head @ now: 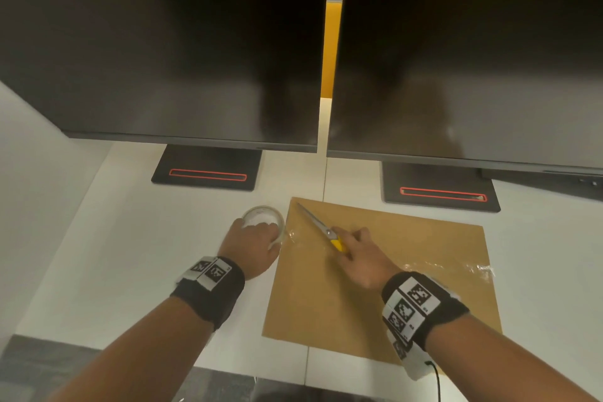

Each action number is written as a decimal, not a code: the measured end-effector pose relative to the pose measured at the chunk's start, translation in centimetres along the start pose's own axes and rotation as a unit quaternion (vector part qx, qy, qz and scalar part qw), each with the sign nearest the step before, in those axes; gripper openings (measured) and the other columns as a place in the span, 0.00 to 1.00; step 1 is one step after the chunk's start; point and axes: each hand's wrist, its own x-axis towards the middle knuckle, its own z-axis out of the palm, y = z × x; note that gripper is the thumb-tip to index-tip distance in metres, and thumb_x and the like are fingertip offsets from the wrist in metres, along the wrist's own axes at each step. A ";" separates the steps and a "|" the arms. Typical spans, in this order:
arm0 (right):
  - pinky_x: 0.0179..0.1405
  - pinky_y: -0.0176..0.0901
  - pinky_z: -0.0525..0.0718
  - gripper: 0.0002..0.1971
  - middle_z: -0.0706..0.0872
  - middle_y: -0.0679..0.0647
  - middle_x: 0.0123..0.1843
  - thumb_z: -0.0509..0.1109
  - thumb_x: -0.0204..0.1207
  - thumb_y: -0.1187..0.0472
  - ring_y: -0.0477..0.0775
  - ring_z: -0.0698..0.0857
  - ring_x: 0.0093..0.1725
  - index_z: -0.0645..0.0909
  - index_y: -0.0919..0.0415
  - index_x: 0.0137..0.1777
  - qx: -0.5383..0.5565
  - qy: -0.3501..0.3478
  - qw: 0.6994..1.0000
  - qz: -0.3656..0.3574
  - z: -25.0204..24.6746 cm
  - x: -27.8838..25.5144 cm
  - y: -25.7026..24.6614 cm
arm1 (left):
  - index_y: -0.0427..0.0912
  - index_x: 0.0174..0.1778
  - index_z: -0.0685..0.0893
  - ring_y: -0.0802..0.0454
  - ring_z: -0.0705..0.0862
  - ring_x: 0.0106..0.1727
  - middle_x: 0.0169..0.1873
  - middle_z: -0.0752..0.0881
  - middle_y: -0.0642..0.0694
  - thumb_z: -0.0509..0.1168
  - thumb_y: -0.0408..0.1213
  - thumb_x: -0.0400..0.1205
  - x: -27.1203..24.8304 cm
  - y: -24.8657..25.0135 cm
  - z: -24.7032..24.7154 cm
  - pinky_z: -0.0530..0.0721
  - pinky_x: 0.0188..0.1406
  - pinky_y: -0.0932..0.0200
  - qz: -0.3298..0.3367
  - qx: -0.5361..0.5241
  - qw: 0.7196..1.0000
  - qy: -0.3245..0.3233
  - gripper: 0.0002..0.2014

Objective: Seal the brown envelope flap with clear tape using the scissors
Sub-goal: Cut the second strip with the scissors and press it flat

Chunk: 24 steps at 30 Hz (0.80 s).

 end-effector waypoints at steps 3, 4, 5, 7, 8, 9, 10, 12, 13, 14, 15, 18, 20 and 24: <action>0.66 0.51 0.75 0.25 0.64 0.60 0.70 0.54 0.83 0.49 0.66 0.77 0.64 0.58 0.47 0.80 -0.076 0.024 0.997 -0.017 0.4 0.2 -0.3 | 0.46 0.54 0.79 0.45 0.86 0.45 0.47 0.88 0.48 0.37 0.53 0.82 0.1 0.7 -0.5 0.71 0.59 0.52 0.013 0.059 0.998 0.014 0.27; 0.66 0.51 0.75 0.24 0.65 0.60 0.71 0.53 0.84 0.49 0.66 0.77 0.64 0.58 0.47 0.80 -0.091 0.027 0.995 -0.020 0.5 0.2 -0.4 | 0.47 0.53 0.81 0.45 0.86 0.44 0.45 0.89 0.47 0.40 0.53 0.85 0.3 0.8 -0.8 0.71 0.60 0.51 -0.002 0.077 0.997 0.010 0.25; 0.65 0.52 0.75 0.24 0.65 0.61 0.71 0.53 0.84 0.50 0.66 0.77 0.64 0.58 0.48 0.80 -0.107 0.029 0.994 -0.022 0.5 0.2 -0.5 | 0.47 0.49 0.82 0.45 0.86 0.42 0.41 0.89 0.47 0.44 0.54 0.86 0.4 1.0 -1.0 0.72 0.60 0.51 -0.016 0.084 0.996 0.007 0.23; 0.65 0.51 0.74 0.24 0.66 0.61 0.71 0.53 0.84 0.51 0.66 0.77 0.63 0.58 0.48 0.80 -0.140 0.041 0.989 -0.025 0.7 0.2 -0.4 | 0.48 0.31 0.81 0.47 0.80 0.26 0.23 0.82 0.48 0.61 0.52 0.82 1.0 1.6 -1.4 0.79 0.48 0.53 -0.011 0.085 0.996 0.022 0.17; 0.65 0.51 0.73 0.25 0.66 0.61 0.71 0.53 0.84 0.51 0.65 0.77 0.63 0.57 0.49 0.80 -0.151 0.048 0.987 -0.026 0.8 0.1 -0.4 | 0.49 0.22 0.76 0.49 0.72 0.19 0.16 0.73 0.50 0.70 0.50 0.76 1.1 1.9 -1.9 0.80 0.38 0.56 -0.016 0.085 0.996 0.032 0.19; 0.66 0.51 0.73 0.25 0.66 0.61 0.71 0.53 0.84 0.52 0.65 0.77 0.63 0.57 0.49 0.81 -0.160 0.052 0.985 -0.025 0.9 0.0 -0.4 | 0.50 0.19 0.72 0.50 0.69 0.17 0.15 0.69 0.51 0.74 0.48 0.72 1.2 2.0 -2.1 0.78 0.33 0.58 -0.025 0.099 0.993 0.053 0.20; 0.66 0.51 0.72 0.25 0.66 0.61 0.71 0.52 0.84 0.53 0.65 0.76 0.62 0.56 0.49 0.81 -0.169 0.054 0.984 -0.025 1.0 0.0 -0.3 | 0.51 0.21 0.76 0.51 0.73 0.20 0.18 0.73 0.51 0.71 0.48 0.75 1.1 2.2 -2.4 0.78 0.36 0.58 -0.038 0.098 0.994 0.016 0.17; 0.67 0.52 0.72 0.25 0.67 0.62 0.71 0.51 0.85 0.53 0.64 0.76 0.62 0.55 0.48 0.81 -0.186 0.054 0.981 -0.030 1.2 -0.1 -0.3 | 0.49 0.39 0.84 0.49 0.85 0.38 0.35 0.86 0.50 0.54 0.48 0.85 1.4 1.9 -2.3 0.76 0.48 0.56 -0.075 0.110 0.991 -0.016 0.16; 0.67 0.52 0.72 0.25 0.67 0.62 0.70 0.51 0.85 0.52 0.64 0.76 0.62 0.55 0.48 0.81 -0.191 0.055 0.980 -0.034 1.3 -0.2 -0.2 | 0.47 0.44 0.84 0.48 0.86 0.43 0.40 0.88 0.50 0.50 0.48 0.86 1.7 1.7 -2.4 0.74 0.51 0.55 -0.091 0.105 0.990 -0.027 0.18; 0.67 0.52 0.72 0.25 0.67 0.61 0.70 0.52 0.84 0.52 0.64 0.76 0.62 0.55 0.48 0.81 -0.189 0.056 0.980 -0.036 1.3 -0.1 -0.2 | 0.46 0.46 0.82 0.48 0.86 0.45 0.41 0.88 0.49 0.49 0.47 0.86 1.9 1.5 -2.4 0.74 0.52 0.54 -0.096 0.095 0.990 -0.027 0.18; 0.68 0.51 0.72 0.26 0.67 0.61 0.70 0.53 0.84 0.52 0.64 0.76 0.63 0.56 0.48 0.81 -0.174 0.051 0.983 -0.036 1.1 -0.1 -0.1 | 0.46 0.48 0.81 0.47 0.86 0.44 0.40 0.88 0.49 0.50 0.48 0.85 1.9 1.3 -2.6 0.73 0.52 0.55 -0.097 0.086 0.992 -0.004 0.16; 0.72 0.46 0.68 0.27 0.64 0.57 0.70 0.55 0.81 0.57 0.63 0.72 0.69 0.57 0.44 0.81 -0.036 0.005 0.999 -0.004 0.0 0.2 0.7 | 0.48 0.63 0.74 0.46 0.87 0.46 0.41 0.87 0.50 0.57 0.52 0.83 1.6 0.7 -2.5 0.78 0.54 0.55 -0.072 0.014 0.997 0.031 0.17; 0.71 0.42 0.68 0.31 0.63 0.55 0.68 0.57 0.80 0.62 0.60 0.73 0.69 0.57 0.42 0.81 -0.001 -0.022 1.000 -0.011 -0.5 0.1 1.5 | 0.54 0.71 0.70 0.46 0.85 0.56 0.54 0.87 0.51 0.59 0.54 0.82 1.2 0.0 -2.3 0.79 0.61 0.53 -0.056 -0.035 0.998 0.012 0.22; 0.62 0.45 0.77 0.33 0.67 0.55 0.65 0.65 0.76 0.60 0.61 0.80 0.59 0.60 0.41 0.79 -0.084 -0.008 0.994 -0.063 -1.0 -0.4 1.8 | 0.57 0.73 0.69 0.46 0.84 0.58 0.58 0.85 0.55 0.60 0.51 0.81 0.6 -0.5 -1.9 0.77 0.66 0.54 -0.036 -0.043 0.998 -0.025 0.22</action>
